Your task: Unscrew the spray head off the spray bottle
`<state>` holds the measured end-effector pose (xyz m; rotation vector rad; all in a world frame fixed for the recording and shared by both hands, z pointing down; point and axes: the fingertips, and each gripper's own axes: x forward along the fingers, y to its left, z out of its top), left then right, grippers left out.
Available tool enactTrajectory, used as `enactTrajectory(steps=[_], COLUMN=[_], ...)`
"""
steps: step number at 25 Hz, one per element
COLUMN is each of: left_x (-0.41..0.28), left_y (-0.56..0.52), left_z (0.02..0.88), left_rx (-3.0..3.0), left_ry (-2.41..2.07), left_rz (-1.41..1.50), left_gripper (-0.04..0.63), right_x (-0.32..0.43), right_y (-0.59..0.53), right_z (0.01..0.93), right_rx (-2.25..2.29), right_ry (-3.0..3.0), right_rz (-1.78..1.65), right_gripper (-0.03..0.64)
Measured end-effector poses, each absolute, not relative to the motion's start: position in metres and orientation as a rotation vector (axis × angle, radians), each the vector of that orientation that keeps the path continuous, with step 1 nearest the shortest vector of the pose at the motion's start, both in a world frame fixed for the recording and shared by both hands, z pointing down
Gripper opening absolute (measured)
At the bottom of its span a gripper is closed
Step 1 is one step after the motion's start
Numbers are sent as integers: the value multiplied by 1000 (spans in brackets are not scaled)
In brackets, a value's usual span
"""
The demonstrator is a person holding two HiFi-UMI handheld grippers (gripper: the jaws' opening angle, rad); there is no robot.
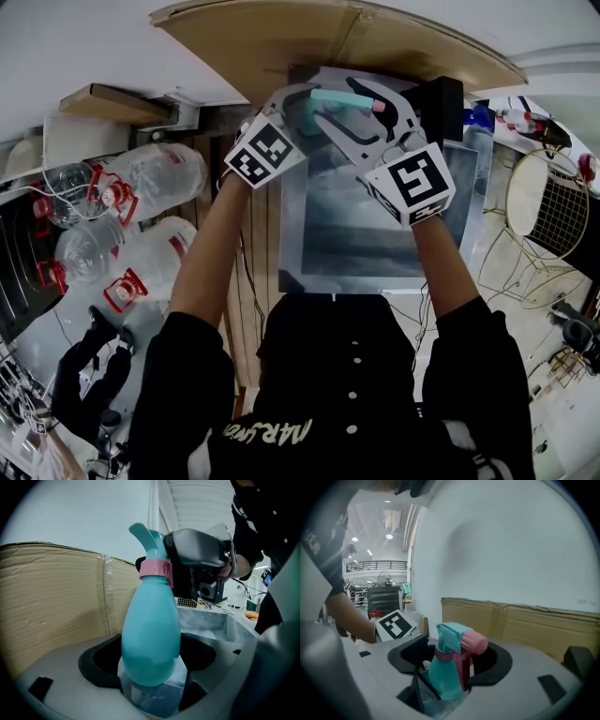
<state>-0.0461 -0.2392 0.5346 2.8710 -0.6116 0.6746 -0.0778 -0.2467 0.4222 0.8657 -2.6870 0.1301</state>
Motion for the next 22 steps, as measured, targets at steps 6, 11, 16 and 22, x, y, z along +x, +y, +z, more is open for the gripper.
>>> enactTrajectory(steps=[6,11,16,22], left_x=[-46,-47,-46,-47], left_y=[-239,-239,-240,-240], left_z=[535,535,535,535], left_rx=[2870,2871,2867,2867], left_ry=[-614,-613,-620,-621], left_rz=[674,668,676,674], left_gripper=[393,393,393,393], right_x=[-33,-49,-72,-81], right_y=[-243,-199,-200,-216], right_z=[377,351,417,432], right_rx=[1283,1423,1252,1272], right_ry=[-2610,-2616,-2495,-2441], right_rz=[69,55,367,283], right_gripper=[345,254,245,236])
